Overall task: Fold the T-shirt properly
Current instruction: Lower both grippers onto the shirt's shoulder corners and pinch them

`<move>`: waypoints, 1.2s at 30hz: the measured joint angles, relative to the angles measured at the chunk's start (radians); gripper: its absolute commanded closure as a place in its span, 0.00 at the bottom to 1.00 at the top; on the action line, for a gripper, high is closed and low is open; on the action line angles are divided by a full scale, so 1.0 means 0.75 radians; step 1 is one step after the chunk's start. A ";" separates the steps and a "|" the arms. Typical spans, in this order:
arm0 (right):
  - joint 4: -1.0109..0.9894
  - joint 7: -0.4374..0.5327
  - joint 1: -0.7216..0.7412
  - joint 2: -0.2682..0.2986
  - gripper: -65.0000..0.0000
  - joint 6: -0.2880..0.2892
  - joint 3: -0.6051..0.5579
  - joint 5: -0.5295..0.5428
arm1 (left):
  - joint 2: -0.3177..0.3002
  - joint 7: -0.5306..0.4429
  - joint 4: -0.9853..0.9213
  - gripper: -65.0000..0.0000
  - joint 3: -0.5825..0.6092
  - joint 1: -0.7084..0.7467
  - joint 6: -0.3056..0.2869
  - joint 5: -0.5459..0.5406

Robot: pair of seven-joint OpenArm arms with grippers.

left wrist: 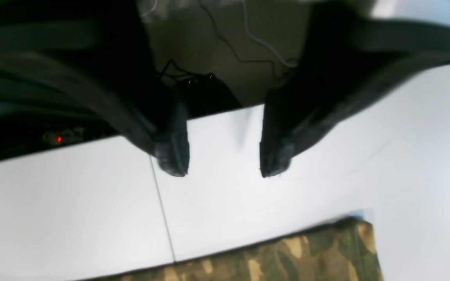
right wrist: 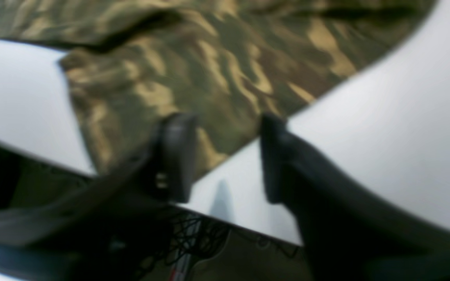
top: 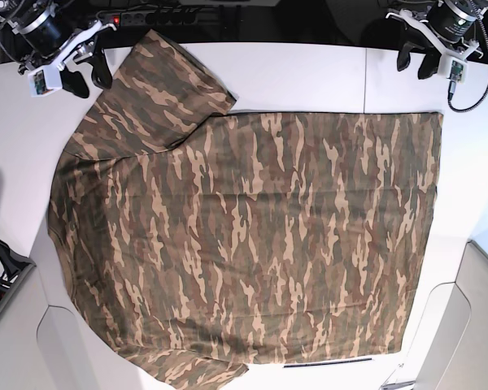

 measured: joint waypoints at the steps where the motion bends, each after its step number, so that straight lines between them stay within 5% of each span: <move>1: -0.008 -0.017 0.010 0.000 0.46 -0.037 0.000 0.010 | 0.001 0.000 0.000 0.47 0.000 -0.001 0.000 -0.004; 6: -0.032 -0.068 0.018 -0.066 0.45 -0.081 0.003 0.020 | 0.002 0.001 0.000 0.47 0.000 -0.022 0.014 -0.018; 11: -0.132 -0.078 0.058 -0.176 0.45 -0.075 0.002 0.048 | -0.031 0.004 -0.001 0.35 0.002 -0.085 0.103 -0.026; 15: -0.219 -0.070 0.120 -0.214 0.45 0.015 -0.007 0.104 | -0.107 0.004 -0.009 0.33 0.000 -0.129 0.209 -0.028; 19: -0.290 -0.073 0.185 -0.263 0.45 0.104 -0.023 0.164 | -0.162 0.004 -0.082 0.33 -0.001 -0.198 0.209 -0.031; 25: -0.294 -0.067 0.198 -0.296 0.45 0.141 -0.080 0.163 | -0.214 0.006 -0.322 0.33 0.000 -0.343 0.214 -0.076; 36: -0.294 -0.066 0.198 -0.296 0.45 0.152 -0.116 0.163 | -0.272 0.148 -0.713 0.33 -0.002 -0.559 0.130 -0.406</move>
